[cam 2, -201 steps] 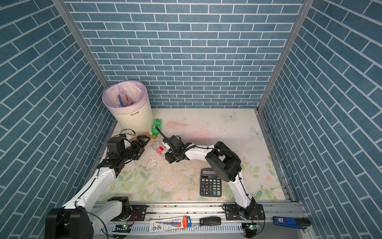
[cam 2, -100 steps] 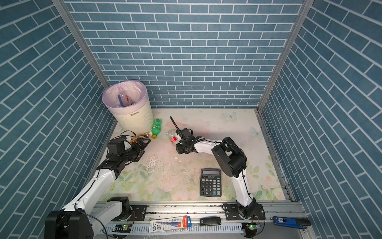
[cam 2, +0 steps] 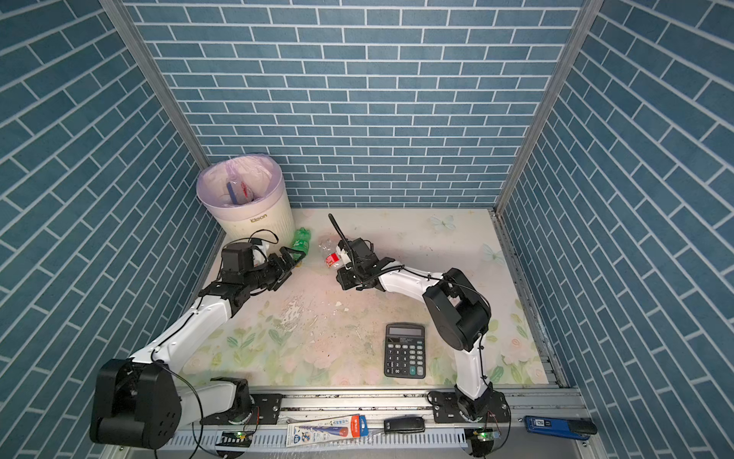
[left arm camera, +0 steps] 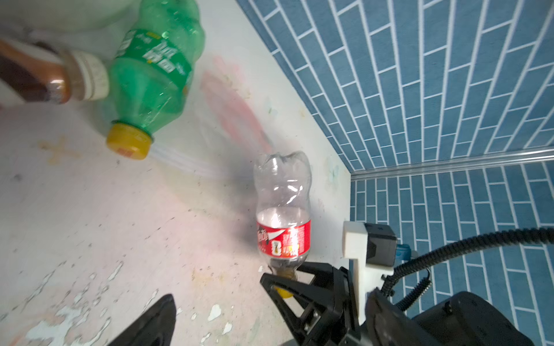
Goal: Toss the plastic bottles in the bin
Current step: 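Lift the red-label bottle with right gripper while left gripper approaches it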
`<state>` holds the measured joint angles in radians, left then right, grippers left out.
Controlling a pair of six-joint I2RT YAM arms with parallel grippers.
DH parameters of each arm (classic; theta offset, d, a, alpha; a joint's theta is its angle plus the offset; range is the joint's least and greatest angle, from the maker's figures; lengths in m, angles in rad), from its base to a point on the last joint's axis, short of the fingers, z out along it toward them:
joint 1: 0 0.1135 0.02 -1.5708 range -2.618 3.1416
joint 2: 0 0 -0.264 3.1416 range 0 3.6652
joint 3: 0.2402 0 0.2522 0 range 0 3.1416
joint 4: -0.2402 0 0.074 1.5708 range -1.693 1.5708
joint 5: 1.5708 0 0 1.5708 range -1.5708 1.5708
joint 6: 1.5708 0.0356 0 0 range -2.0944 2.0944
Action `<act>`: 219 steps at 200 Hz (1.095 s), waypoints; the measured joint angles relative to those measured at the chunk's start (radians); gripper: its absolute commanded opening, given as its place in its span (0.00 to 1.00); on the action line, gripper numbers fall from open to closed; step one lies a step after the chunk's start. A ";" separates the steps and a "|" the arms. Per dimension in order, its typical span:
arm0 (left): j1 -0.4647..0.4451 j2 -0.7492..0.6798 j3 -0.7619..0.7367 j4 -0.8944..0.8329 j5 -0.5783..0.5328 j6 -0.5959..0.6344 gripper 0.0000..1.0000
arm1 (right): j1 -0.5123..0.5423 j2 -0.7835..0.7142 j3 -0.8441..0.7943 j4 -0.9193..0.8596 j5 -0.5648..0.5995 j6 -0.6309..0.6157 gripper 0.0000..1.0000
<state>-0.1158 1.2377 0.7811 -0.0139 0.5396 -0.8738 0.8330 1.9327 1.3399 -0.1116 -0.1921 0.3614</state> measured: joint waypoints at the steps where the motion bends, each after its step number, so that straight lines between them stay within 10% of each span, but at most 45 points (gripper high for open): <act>1: -0.001 0.002 0.004 0.000 0.001 0.002 0.99 | 0.001 -0.002 0.000 0.000 0.000 0.000 0.25; 219: -0.089 0.172 0.150 -0.002 -0.063 0.077 0.67 | 0.062 -0.071 0.009 0.058 -0.137 0.028 0.26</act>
<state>-0.2043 1.4097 0.9314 -0.0158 0.4770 -0.7967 0.8951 1.8622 1.3491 -0.0536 -0.3286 0.3897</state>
